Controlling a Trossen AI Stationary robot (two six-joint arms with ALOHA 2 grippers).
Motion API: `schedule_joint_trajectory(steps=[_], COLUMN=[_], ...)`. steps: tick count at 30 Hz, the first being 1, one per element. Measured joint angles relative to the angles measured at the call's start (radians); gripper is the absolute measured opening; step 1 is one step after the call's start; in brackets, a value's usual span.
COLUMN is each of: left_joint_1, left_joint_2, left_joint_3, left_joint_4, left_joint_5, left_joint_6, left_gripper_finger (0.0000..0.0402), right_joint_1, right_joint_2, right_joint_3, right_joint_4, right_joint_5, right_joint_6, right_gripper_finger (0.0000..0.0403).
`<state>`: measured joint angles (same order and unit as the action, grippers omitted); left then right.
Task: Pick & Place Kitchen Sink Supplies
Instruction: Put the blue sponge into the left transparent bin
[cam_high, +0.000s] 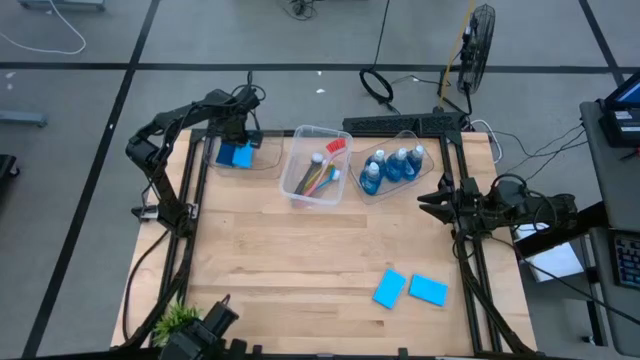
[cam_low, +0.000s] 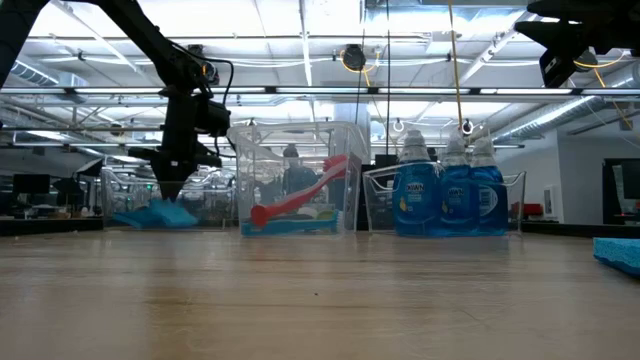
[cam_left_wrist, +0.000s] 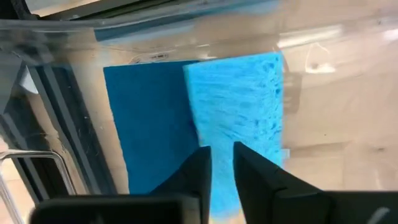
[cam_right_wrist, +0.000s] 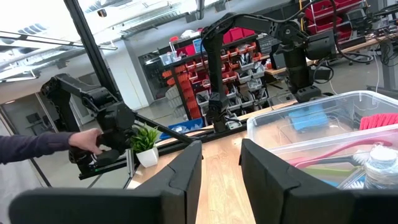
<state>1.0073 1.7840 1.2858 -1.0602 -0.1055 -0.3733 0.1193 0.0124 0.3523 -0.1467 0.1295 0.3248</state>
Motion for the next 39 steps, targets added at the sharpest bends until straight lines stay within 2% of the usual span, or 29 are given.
schedule_joint_trajectory(steps=[13, 19, 27, 33, 39], left_joint_1=[0.0, 0.0, 0.0, -0.007, -0.061], left_joint_2=[-0.001, -0.003, -0.076, -0.176, -0.283], left_joint_3=[0.0, 0.0, 0.001, 0.001, 0.002], left_joint_4=[-0.117, -0.123, -0.115, -0.115, -0.111], left_joint_5=[0.009, 0.024, 0.034, 0.03, 0.059], left_joint_6=[0.031, 0.026, 0.02, -0.006, -0.03], left_gripper_finger=[0.0201, 0.0244, 0.0268, 0.0264, 0.0252], right_joint_1=[0.0, 0.0, 0.0, 0.0, 0.0], right_joint_2=[0.0, 0.0, 0.0, 0.0, 0.0], right_joint_3=[0.0, 0.0, 0.0, 0.0, 0.0], right_joint_4=[0.0, 0.0, 0.0, 0.0, 0.001], right_joint_5=[0.0, 0.0, 0.0, 0.0, 0.0], right_joint_6=[0.0, 0.0, 0.0, 0.0, 0.0], right_gripper_finger=[0.0098, 0.0098, 0.0098, 0.0098, 0.0098])
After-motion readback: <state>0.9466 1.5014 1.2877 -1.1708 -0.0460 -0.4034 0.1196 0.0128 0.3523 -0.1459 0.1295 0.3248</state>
